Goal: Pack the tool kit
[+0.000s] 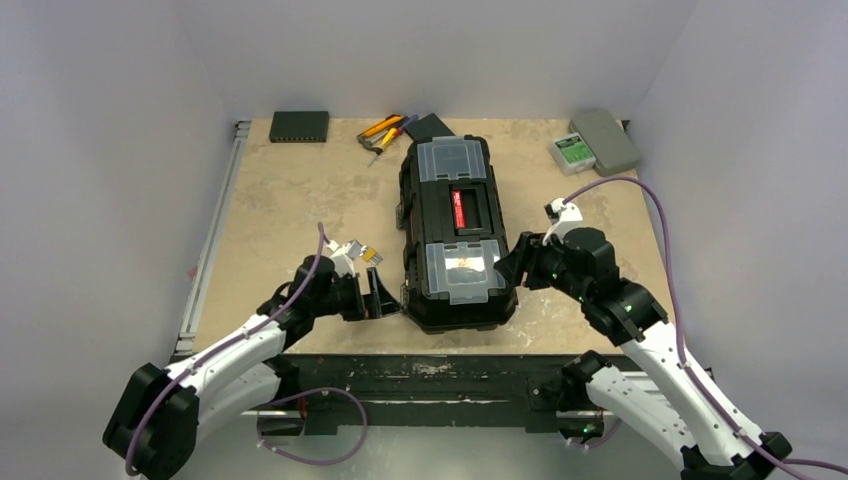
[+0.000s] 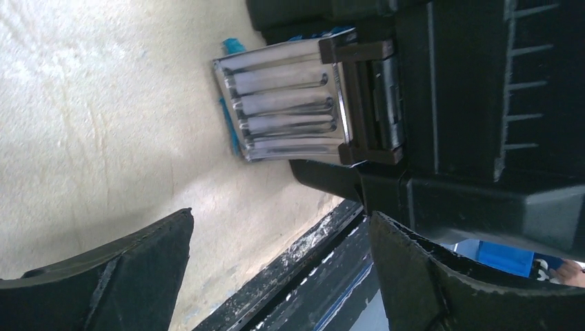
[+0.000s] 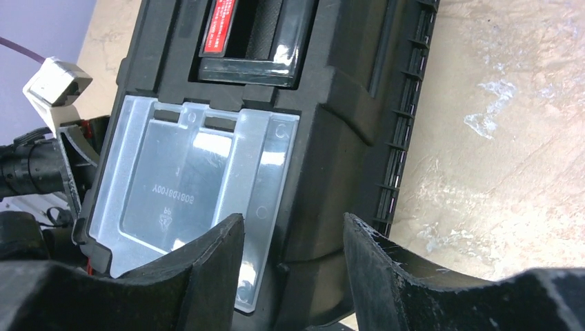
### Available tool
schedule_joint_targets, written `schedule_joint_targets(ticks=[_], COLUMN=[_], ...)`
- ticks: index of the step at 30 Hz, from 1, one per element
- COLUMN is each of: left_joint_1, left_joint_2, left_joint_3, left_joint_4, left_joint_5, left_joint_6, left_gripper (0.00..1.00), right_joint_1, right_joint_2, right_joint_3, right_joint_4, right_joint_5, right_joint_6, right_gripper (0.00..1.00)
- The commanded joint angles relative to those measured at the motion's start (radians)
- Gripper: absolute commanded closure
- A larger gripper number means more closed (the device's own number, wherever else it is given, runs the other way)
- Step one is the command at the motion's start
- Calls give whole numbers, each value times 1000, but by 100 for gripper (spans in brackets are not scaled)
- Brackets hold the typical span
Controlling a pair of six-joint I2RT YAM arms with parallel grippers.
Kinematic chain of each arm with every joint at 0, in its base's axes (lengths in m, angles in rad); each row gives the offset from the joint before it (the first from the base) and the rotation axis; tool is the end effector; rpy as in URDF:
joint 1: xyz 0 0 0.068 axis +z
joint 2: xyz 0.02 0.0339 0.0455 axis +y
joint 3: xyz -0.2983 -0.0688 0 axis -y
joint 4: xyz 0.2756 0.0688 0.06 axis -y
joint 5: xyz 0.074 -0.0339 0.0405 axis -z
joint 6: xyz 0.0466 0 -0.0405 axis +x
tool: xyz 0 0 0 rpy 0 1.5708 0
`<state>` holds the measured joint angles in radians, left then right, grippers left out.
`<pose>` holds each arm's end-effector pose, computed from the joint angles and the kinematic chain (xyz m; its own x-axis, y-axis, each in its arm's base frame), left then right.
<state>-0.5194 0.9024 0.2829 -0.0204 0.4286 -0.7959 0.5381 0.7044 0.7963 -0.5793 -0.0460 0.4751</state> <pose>0.1533 -0.1100 0.1669 -0.8920 -0.2386 -0.3839 0.1480 0.6484 -0.7468 0.1433 0.0880 0.3353 -0.6078 0.1694 -0.7758 -0.3023 0.8541 0.4233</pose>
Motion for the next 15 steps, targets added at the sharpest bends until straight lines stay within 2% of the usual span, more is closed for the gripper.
schedule_joint_targets(ticks=[1, 9, 15], left_joint_1=[-3, -4, -27], left_joint_2=[35, 48, 143], left_joint_3=[77, 102, 126], left_joint_4=[120, 213, 338], left_joint_5=[49, 80, 178], left_joint_6=[58, 70, -40], left_gripper=[6, 6, 9], right_joint_1=[2, 2, 2], right_joint_2=[4, 19, 63], right_joint_3=[-3, 24, 80], right_joint_4=[-48, -44, -80], right_joint_5=[32, -72, -94], right_joint_6=[44, 29, 25], right_gripper=[48, 47, 46])
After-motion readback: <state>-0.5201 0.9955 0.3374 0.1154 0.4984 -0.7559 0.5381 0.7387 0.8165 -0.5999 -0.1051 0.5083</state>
